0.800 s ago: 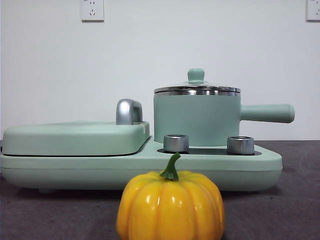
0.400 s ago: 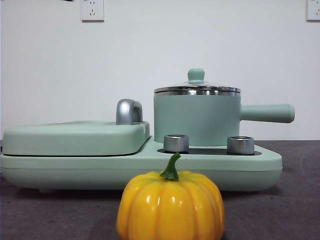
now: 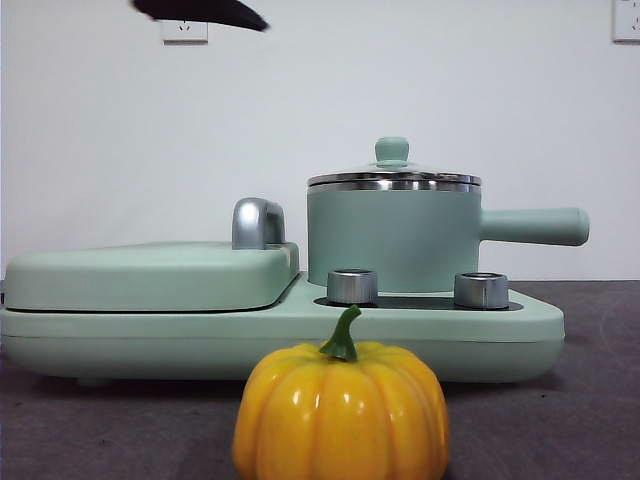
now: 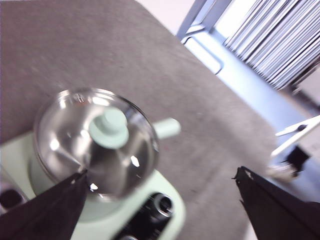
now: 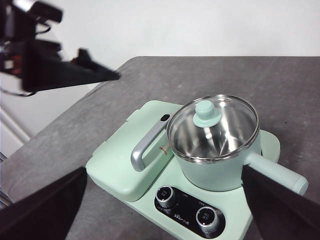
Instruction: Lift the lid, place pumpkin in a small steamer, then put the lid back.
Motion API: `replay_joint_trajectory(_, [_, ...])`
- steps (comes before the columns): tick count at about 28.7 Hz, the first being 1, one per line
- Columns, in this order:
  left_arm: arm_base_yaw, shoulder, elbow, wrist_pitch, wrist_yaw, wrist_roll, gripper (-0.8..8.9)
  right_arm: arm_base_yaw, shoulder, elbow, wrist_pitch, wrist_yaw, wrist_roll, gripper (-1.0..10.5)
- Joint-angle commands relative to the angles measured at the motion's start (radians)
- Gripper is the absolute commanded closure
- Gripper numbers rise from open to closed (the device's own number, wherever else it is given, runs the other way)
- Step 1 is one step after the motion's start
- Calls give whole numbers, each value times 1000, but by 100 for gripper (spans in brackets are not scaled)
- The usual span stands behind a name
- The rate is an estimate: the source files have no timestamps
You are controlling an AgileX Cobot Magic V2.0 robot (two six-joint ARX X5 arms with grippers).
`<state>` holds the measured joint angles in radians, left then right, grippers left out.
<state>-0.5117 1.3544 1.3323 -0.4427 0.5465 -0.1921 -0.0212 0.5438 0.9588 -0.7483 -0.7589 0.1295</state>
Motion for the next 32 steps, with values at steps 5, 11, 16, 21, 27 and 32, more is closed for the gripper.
replay_joint_trajectory(5, [-101,229,222,-36,-230,166,337,-1,3,18,6,0,23,455])
replay_joint_trajectory(11, [-163,354,287,-2,-383,253,337,-1,3,18,5,0,28,455])
replay_joint_trajectory(16, [-182,416,288,77,-390,263,345,-1,3,18,5,-1,28,455])
replay_joint_trajectory(21, [-184,456,288,83,-391,262,345,-1,3,18,5,0,28,455])
replay_joint_trajectory(27, [-193,491,288,77,-392,262,345,-1,3,18,5,0,27,455])
replay_joint_trajectory(32, [-209,518,288,70,-391,304,345,-1,3,18,5,0,27,455])
